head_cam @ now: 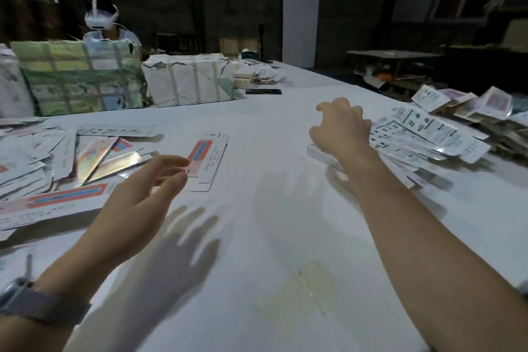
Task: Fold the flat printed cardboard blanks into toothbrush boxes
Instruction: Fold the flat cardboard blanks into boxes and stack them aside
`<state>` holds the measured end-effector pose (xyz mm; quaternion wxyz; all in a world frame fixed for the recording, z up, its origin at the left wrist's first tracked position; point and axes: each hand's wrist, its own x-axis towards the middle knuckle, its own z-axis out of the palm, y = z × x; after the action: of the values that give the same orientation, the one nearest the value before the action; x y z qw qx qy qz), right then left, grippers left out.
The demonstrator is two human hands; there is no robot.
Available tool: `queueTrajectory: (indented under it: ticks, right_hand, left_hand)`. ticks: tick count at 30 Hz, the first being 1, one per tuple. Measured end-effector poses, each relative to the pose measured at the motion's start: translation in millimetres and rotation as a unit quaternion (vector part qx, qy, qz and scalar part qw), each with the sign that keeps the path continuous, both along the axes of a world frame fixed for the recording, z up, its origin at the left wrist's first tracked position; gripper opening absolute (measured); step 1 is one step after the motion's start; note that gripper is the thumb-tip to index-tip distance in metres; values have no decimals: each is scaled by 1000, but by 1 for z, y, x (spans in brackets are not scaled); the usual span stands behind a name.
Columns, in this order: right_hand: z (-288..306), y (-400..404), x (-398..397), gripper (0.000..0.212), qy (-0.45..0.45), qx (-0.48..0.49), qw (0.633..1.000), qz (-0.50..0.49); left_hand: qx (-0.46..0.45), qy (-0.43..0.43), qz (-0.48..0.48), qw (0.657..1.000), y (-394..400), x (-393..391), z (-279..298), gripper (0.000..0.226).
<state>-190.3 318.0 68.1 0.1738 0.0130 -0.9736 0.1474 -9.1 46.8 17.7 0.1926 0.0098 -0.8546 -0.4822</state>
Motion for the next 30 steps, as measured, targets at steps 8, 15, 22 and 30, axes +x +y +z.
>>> queueTrajectory:
  ticks: [8,15,22,30]
  right_hand:
    - [-13,-88,79,16,99,-163,909,370]
    - [-48,-115,121,15,57,-36,845,530]
    - [-54,-115,117,14,39,-62,842,534]
    - [-50,-116,114,19,109,-120,836,525]
  left_hand:
    - [-140,-33,122,982,-22,-2,1,25]
    - [-325,-99,331,881,-63,5,1,47]
    - [-335,-363,274,825,-78,13,-12,67]
    - [-422,-98,284,856,-44,13,4,22]
